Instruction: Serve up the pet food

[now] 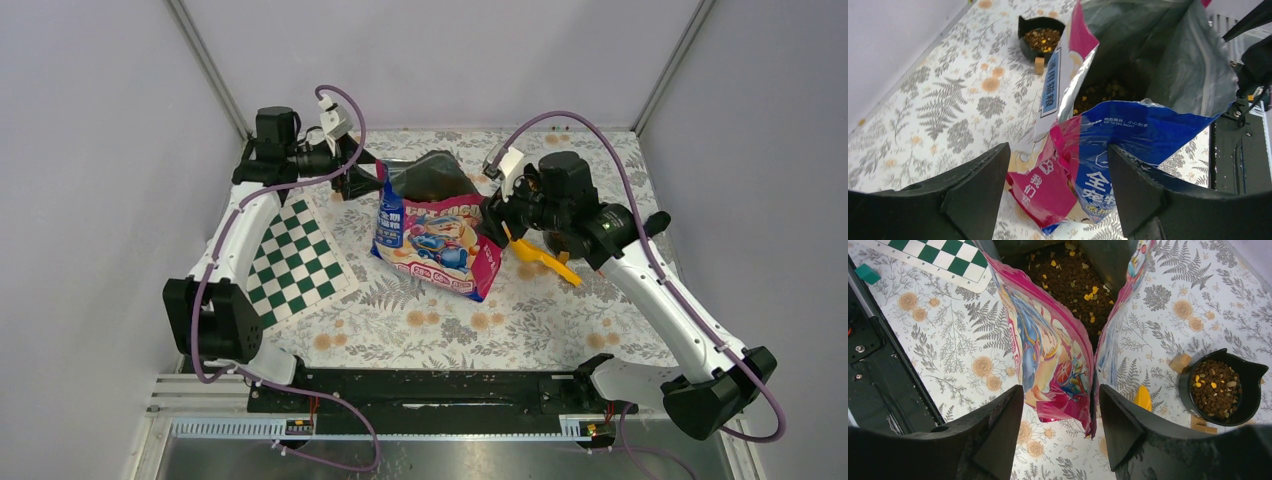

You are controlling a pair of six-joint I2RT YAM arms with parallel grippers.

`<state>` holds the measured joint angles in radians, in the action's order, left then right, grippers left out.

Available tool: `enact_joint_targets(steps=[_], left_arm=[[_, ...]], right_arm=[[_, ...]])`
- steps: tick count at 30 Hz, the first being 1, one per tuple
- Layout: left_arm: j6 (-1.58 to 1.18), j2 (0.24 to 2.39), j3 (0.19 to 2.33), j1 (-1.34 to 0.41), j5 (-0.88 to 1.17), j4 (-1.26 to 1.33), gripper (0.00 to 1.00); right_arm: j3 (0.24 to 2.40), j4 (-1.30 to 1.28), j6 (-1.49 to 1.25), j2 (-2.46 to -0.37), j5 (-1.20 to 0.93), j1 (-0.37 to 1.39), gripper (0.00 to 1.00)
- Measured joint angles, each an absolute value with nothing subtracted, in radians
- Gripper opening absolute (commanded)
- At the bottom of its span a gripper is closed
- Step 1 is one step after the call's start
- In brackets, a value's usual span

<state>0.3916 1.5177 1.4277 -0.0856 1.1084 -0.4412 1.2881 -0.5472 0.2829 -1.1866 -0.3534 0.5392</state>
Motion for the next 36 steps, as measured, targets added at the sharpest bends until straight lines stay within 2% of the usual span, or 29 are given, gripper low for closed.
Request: enact_joint_targets(steps=[4,11,15,22,24,27,32,36], left_arm=[[0.366,1.522,1.39,-0.09,1.194,-0.342,0.72],[0.337,1.542,1.351,-0.109,1.221,-0.245,0.71],[0.281,1.569,1.347,-0.112,1.216,-0.167,0.64],[0.187,1.589,1.331,-0.114,1.22,-0.045,0.16],[0.192,1.589,1.33,-0.114,1.227,-0.044,0.0],[0.213,1.589,1.33,-0.108,1.239,-0.059,0.0],[0.272,1.587,1.332,-0.083,1.232,-0.106,0.0],[0.411,1.57,1.362,-0.059,1.176,-0.251,0.0]], right_arm=[[1.268,-0.532,0.282,-1.187,-0.361,0.538,0.63],[1.227,-0.468,0.282,-1.187,-0.36,0.537,0.61],[1.217,-0.429,0.283,-1.187,-0.361,0.537,0.55],[1.195,-0.383,0.303,-1.187,-0.358,0.531,0.28],[1.195,-0.382,0.311,-1.188,-0.356,0.527,0.16],[1.195,-0.381,0.331,-1.192,-0.34,0.525,0.0],[1.204,-0.394,0.368,-1.195,-0.311,0.525,0.0],[1.212,-0.41,0.432,-1.19,-0.244,0.538,0.0]])
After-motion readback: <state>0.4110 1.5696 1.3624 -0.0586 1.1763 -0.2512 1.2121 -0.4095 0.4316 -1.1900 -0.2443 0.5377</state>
